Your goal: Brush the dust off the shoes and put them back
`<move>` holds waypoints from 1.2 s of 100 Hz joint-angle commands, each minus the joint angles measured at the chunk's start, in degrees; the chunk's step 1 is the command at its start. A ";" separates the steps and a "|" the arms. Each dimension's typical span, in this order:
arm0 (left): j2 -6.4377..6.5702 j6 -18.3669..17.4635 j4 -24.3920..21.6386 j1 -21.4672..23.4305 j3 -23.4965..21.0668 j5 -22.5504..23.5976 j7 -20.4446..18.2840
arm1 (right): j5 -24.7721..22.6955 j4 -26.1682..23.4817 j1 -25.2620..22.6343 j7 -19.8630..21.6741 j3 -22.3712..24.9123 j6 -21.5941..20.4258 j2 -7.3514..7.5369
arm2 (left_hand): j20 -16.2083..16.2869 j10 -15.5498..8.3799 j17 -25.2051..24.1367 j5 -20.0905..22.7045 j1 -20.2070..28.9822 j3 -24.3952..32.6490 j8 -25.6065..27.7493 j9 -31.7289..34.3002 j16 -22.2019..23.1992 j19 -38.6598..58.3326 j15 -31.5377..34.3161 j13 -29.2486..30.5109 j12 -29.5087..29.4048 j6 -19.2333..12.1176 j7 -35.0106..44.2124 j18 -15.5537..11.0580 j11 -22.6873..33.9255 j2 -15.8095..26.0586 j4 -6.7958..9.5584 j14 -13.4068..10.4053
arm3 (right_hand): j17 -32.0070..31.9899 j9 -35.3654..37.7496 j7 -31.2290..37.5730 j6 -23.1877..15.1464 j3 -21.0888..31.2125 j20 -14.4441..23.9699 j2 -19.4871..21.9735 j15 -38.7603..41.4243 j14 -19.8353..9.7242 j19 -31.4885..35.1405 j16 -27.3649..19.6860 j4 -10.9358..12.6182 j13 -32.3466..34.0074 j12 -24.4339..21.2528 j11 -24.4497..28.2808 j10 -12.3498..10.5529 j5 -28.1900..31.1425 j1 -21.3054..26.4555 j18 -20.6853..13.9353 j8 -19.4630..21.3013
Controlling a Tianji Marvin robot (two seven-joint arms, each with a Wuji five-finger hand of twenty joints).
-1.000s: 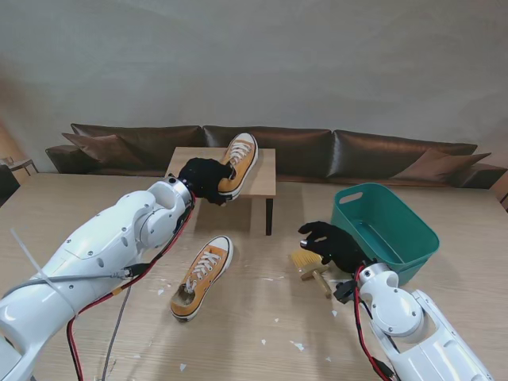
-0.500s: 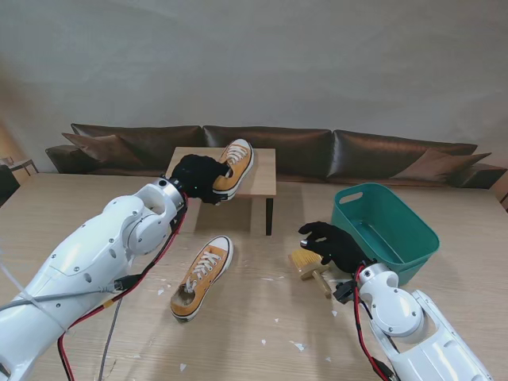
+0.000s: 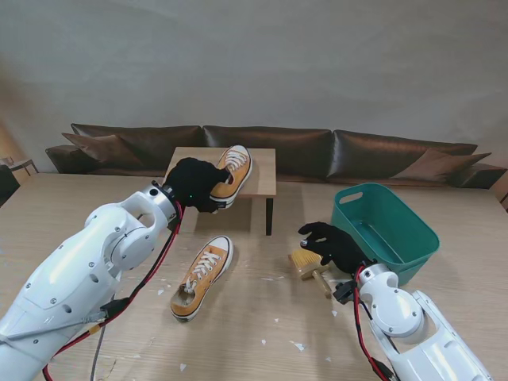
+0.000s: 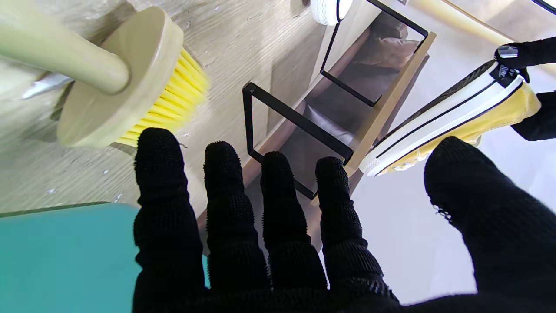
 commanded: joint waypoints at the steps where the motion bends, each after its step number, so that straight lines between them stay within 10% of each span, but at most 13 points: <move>1: 0.15 -0.17 -2.15 0.46 -0.71 -0.15 -1.04 | 0.01 -0.43 -0.46 0.93 -0.16 0.00 -0.18 | -0.34 -8.62 1.09 6.73 9.87 7.94 3.38 2.91 1.05 0.46 -1.04 1.80 0.52 2.81 12.12 -2.29 1.63 4.49 3.34 -4.33 | -21.69 0.89 0.58 -0.23 -0.51 1.91 1.62 0.02 0.28 -1.21 0.45 1.22 0.74 -0.47 -0.16 0.81 0.53 -0.12 0.48 -0.58; 69: 0.29 1.53 -21.94 11.71 -6.84 -7.57 -12.38 | 0.05 -0.03 -0.17 0.16 -0.37 -0.07 -0.39 | -0.28 -8.56 0.14 6.25 10.23 7.32 3.68 2.49 1.52 -0.27 -1.50 1.09 0.91 2.86 11.71 -2.39 1.46 5.10 3.47 -4.42 | -21.58 0.98 0.64 -0.21 -0.43 2.22 1.67 0.03 0.33 -1.49 0.47 1.22 0.76 -0.45 -0.14 0.84 0.49 -0.13 0.53 -0.68; 120: 0.19 7.42 -27.47 17.59 -4.37 -11.01 -14.19 | -0.02 0.18 -0.03 0.20 -0.52 -0.03 -0.39 | 0.12 -8.20 -0.22 6.11 10.56 6.67 4.03 2.32 1.83 -0.42 -1.59 0.97 1.26 2.95 11.52 -1.98 1.39 5.45 3.58 -4.23 | -21.54 0.99 0.67 -0.10 -0.50 2.42 1.84 0.03 0.36 -1.69 0.49 1.21 0.78 -0.44 -0.14 0.84 0.49 -0.09 0.53 -0.72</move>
